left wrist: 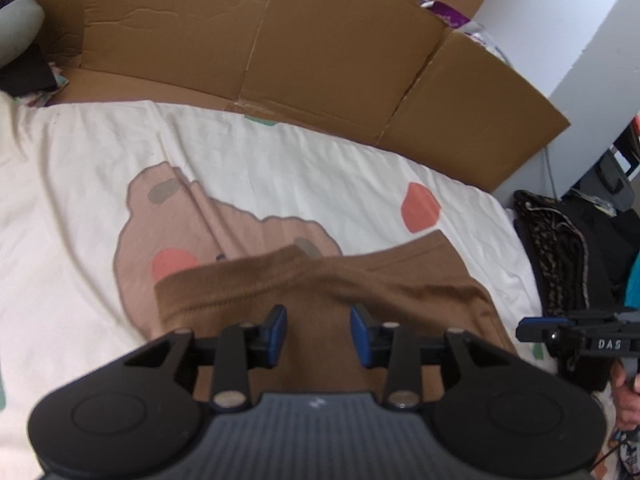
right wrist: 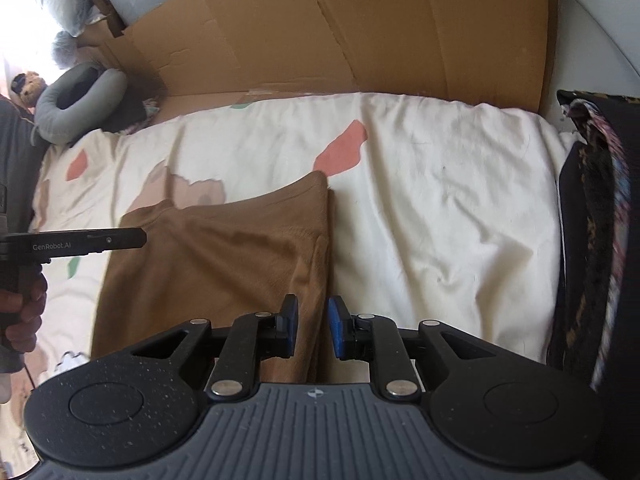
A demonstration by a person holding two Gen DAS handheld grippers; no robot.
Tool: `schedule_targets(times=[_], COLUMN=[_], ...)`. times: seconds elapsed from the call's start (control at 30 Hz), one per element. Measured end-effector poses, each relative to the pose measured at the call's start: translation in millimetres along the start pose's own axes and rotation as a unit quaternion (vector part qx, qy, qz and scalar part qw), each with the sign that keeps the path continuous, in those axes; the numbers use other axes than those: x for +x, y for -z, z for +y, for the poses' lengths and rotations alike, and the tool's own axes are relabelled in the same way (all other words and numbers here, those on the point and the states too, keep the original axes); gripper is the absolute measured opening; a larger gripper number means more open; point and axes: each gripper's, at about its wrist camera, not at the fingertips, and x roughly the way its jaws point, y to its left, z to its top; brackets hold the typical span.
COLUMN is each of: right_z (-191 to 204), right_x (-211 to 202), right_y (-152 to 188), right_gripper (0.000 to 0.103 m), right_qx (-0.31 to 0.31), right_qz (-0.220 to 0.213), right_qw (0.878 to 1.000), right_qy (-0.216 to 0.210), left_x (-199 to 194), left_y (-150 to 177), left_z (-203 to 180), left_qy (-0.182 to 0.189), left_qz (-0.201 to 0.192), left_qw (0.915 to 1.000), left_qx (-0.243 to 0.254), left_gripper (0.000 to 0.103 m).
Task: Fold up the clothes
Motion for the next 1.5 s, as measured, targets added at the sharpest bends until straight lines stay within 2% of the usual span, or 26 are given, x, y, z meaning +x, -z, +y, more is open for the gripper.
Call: schedule_targets(times=[0.07,0.13,0.4,0.6,0.83,1.1,1.27,1.4,1.5], right_z=[2.0,5.7,23.3,19.3,12.3,11.7,8.7,-0.1,-4.0], right_x=[-6.5,-11.8,-10.0,-8.0,-24.1,-32.0,-43.0,-52.2,-61.0], right_y=[6.2,14.1,45.4,63.1,77.3,97.1,100.6,101.1,100.5], right_gripper=[0.035,0.038,0.038,0.038,0.038,0.038,0.038,0.038,0.038], right_qx=[0.000,-0.005,-0.058,-0.086,-0.075,-0.082,-0.101,-0.085,-0.059], right_qz=[0.005,0.010,0.047,0.052,0.050,0.075,0.080,0.086,0.082], right_qw=[1.000,1.000,0.997,0.994,0.995,0.993,0.991,0.992,0.995], right_qy=[-0.005,-0.007,0.008,0.048,0.043,0.032,0.040,0.040,0.025], left_x=[-10.6,-19.1,-44.3,-61.2,-78.3,-76.2,-73.9,-73.4,-73.7], left_y=[8.0,17.2,61.1,91.8,122.9,145.0,156.4,167.4,176.9], left_z=[2.1,4.5,10.6,5.4,4.0,-2.2,-7.0,-8.8,-7.2], left_qy=[0.002,0.003,-0.005,-0.009,0.002,0.018,0.036,0.046,0.049], left_qz=[0.002,0.007,0.040,0.075,0.109,0.141,0.158,0.177,0.193], left_qw=[1.0000,0.9998,0.9977,0.9954,0.9910,0.9867,0.9833,0.9796,0.9757], left_qx=[-0.009,-0.016,-0.055,-0.060,-0.078,-0.079,-0.083,-0.085,-0.091], left_gripper=[0.042,0.043,0.046,0.047,0.047,0.047,0.043,0.036,0.030])
